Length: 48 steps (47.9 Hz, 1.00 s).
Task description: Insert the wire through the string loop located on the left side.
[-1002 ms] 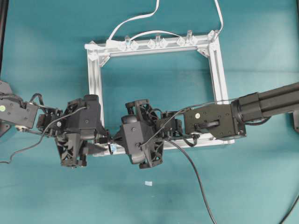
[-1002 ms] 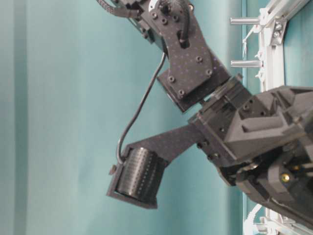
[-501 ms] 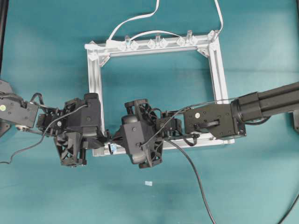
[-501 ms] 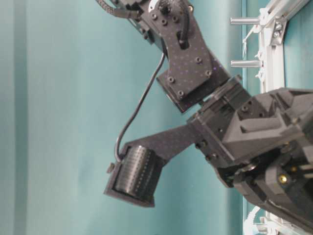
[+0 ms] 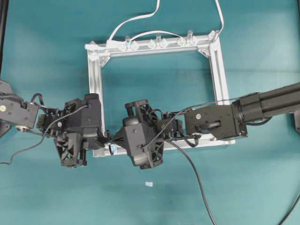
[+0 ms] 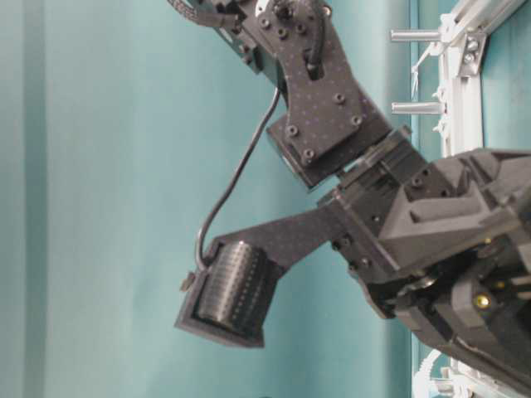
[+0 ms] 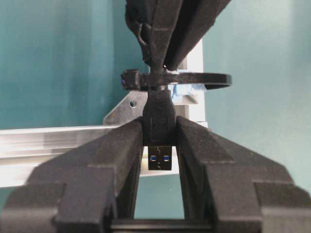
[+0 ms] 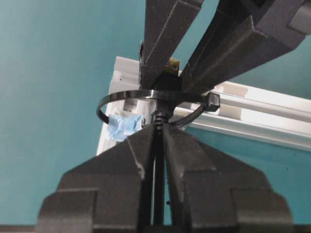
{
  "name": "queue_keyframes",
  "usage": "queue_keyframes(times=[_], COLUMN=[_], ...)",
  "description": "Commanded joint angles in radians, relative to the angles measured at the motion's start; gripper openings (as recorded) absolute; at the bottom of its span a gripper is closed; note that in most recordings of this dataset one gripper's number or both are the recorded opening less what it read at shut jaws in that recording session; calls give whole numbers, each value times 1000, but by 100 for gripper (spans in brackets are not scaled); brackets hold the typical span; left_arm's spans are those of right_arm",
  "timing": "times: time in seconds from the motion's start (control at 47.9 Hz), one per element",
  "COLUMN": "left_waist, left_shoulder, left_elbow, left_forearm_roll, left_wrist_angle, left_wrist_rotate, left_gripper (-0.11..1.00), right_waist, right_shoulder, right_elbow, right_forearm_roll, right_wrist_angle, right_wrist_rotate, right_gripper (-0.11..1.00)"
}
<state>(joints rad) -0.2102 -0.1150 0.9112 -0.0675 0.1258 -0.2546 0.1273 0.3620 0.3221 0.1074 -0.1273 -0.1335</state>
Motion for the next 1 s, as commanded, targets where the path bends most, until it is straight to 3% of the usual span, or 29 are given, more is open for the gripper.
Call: queue_keyframes(times=[0.0, 0.334, 0.417, 0.563, 0.647, 0.981], left_waist=[-2, -2, -2, -2, -2, -2], left_shoulder=[-14, -14, -15, -23, -32, -78], left_elbow=[-14, -20, -23, -23, -21, -11], left_forearm_roll=[3, 3, 3, 3, 3, 3], left_wrist_angle=[9, 20, 26, 32, 41, 100], left_wrist_rotate=[-6, -6, -5, -5, -6, -6], left_gripper=[22, 22, 22, 22, 22, 22], right_waist=[6, 6, 6, 6, 6, 8], right_shoulder=[-20, -20, -20, -20, -20, -20], right_elbow=[-6, -6, -6, -2, 2, 2], right_forearm_roll=[-2, -2, -2, -2, -2, 0], right_wrist_angle=[8, 23, 28, 46, 52, 54], right_wrist_rotate=[2, 9, 11, 12, 12, 12], right_gripper=[9, 10, 29, 74, 90, 92])
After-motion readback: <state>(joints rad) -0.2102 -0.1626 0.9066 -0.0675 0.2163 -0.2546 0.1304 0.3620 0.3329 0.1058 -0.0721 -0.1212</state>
